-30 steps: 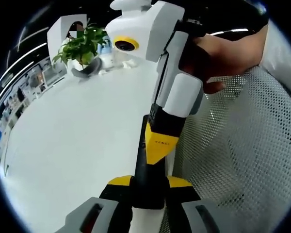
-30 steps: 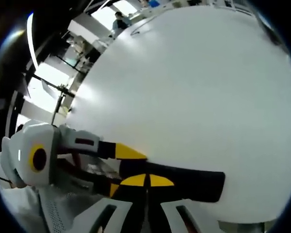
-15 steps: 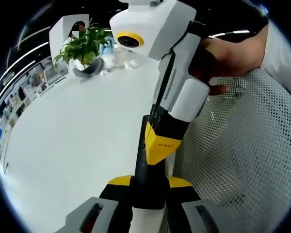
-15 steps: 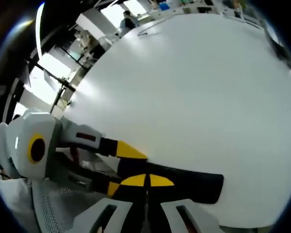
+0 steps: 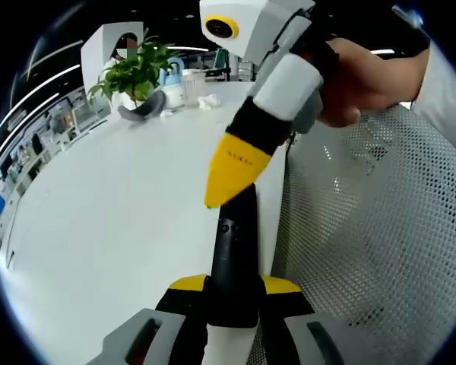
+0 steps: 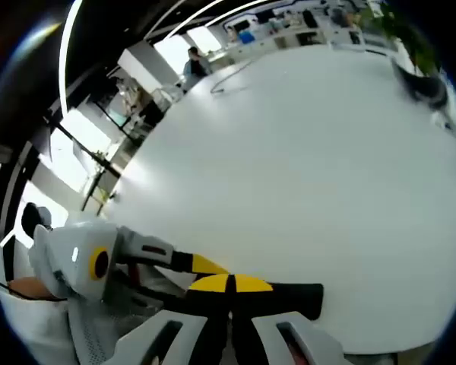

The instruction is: Press the specified remote control buttons in sequence, fully releasing each button before pressing the next.

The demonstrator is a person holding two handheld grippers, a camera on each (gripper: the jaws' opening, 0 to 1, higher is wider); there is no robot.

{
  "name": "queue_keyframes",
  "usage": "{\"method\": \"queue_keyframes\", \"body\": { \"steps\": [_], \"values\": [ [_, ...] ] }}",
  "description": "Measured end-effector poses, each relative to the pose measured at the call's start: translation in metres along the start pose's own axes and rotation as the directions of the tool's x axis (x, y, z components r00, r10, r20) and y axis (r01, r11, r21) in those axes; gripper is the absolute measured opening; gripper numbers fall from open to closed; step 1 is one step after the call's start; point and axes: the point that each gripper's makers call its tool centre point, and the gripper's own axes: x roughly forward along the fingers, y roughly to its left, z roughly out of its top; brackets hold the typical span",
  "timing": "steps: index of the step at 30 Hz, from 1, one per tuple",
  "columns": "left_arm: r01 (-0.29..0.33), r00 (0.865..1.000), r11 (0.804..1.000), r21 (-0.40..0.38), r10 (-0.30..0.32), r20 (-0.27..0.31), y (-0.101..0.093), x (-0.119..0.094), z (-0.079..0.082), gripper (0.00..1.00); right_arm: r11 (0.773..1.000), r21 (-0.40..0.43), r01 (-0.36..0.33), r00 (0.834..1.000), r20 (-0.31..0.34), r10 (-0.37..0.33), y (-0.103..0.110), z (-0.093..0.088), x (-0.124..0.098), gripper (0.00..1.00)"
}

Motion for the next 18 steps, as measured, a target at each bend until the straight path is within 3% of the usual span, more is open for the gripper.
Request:
{"method": "queue_keyframes", "body": {
  "steps": [3, 4, 6, 9, 13, 18],
  "values": [
    [-0.003, 1.000, 1.000, 0.002, 0.003, 0.009, 0.000, 0.001, 0.001, 0.24, 0.996, -0.080, 0.032, 0.994, 0.108, -0.024, 0.002, 0.022, -0.022, 0.00],
    [-0.002, 1.000, 1.000, 0.002, 0.002, 0.011, 0.000, 0.001, 0.002, 0.24, 0.993, -0.107, 0.049, 0.986, 0.166, -0.031, 0.003, 0.031, -0.032, 0.00],
    [-0.004, 1.000, 1.000, -0.001, 0.004, 0.018, 0.000, 0.002, 0.003, 0.24, 0.986, -0.146, 0.082, 0.974, 0.223, -0.048, 0.003, 0.039, -0.045, 0.00],
    [-0.011, 1.000, 1.000, -0.011, 0.011, 0.017, -0.001, 0.002, 0.003, 0.24, 0.962, -0.186, 0.200, 0.943, 0.305, -0.137, -0.009, 0.047, -0.066, 0.01],
    [-0.020, 1.000, 1.000, -0.016, 0.020, 0.014, -0.002, 0.002, 0.003, 0.24, 0.946, -0.212, 0.245, 0.914, 0.375, -0.153, -0.017, 0.049, -0.082, 0.12],
    [-0.025, 0.999, 0.999, -0.023, 0.025, 0.022, -0.002, 0.002, 0.004, 0.24, 0.940, -0.220, 0.262, 0.904, 0.397, -0.159, -0.024, 0.048, -0.091, 0.22]
  ]
}}
